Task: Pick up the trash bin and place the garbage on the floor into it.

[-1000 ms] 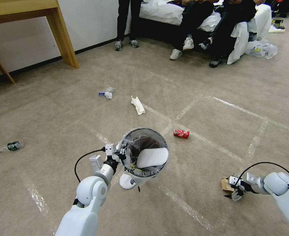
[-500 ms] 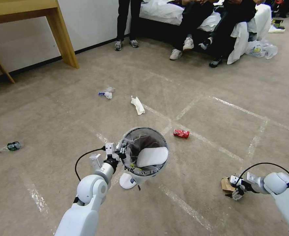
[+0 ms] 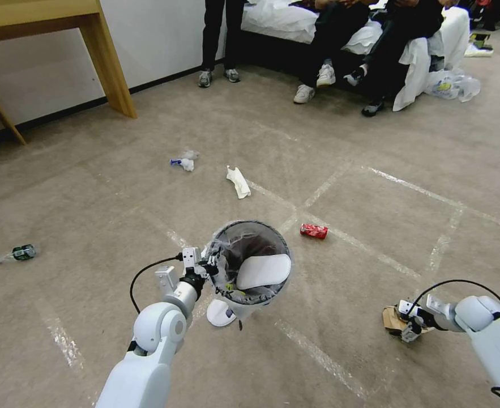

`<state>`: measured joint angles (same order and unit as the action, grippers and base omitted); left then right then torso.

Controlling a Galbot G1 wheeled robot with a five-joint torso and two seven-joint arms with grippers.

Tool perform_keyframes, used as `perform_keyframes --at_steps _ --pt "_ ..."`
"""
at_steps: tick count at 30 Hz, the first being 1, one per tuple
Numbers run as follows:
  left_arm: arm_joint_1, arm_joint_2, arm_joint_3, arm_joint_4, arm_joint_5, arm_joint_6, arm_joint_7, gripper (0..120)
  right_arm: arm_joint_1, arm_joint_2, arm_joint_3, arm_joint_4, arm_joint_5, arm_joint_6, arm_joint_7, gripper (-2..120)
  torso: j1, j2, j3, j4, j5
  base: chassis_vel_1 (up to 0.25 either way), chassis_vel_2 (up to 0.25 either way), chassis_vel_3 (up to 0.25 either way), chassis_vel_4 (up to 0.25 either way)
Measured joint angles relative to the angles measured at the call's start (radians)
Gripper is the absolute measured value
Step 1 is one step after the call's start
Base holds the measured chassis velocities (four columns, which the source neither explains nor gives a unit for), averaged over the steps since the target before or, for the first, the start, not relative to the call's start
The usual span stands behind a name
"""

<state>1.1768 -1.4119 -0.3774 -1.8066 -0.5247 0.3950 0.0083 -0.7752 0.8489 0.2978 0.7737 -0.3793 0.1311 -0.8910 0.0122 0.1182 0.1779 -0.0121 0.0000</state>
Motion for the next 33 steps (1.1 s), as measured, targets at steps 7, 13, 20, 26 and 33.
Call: perform_keyframes --at_steps 7,13,20,26,33 --pt "-0.001 -0.006 0.001 0.007 0.003 -0.002 0.000 1 0.033 0.012 -0.003 -0.044 -0.018 0.010 0.002 100 0.000 0.000 0.000 -0.0001 0.0000 0.000 0.000 0.000 0.000" --pt "-0.009 -0.004 0.001 0.009 0.000 -0.002 0.001 1 0.048 0.019 -0.007 -0.059 -0.028 0.014 0.002 100 0.000 0.000 0.000 -0.0001 0.0000 0.000 0.000 0.000 0.000" --pt "-0.009 -0.002 0.001 0.011 -0.001 -0.002 0.001 1 0.061 0.026 -0.009 -0.081 -0.042 0.016 0.003 100 0.000 0.000 0.000 0.0000 0.0000 0.000 0.000 0.000 0.000" --pt "-0.010 -0.005 0.000 0.012 -0.001 -0.002 0.001 1 0.068 0.030 -0.008 -0.102 -0.049 0.017 0.005 91 0.000 0.000 0.000 -0.0001 0.0000 0.000 0.000 0.000 0.000" --pt "-0.008 -0.006 0.000 0.012 0.000 -0.002 0.000 1 0.076 0.038 0.002 -0.126 -0.066 0.020 0.009 66 0.000 0.000 0.000 0.0000 0.0001 0.000 0.000 0.000 0.000"
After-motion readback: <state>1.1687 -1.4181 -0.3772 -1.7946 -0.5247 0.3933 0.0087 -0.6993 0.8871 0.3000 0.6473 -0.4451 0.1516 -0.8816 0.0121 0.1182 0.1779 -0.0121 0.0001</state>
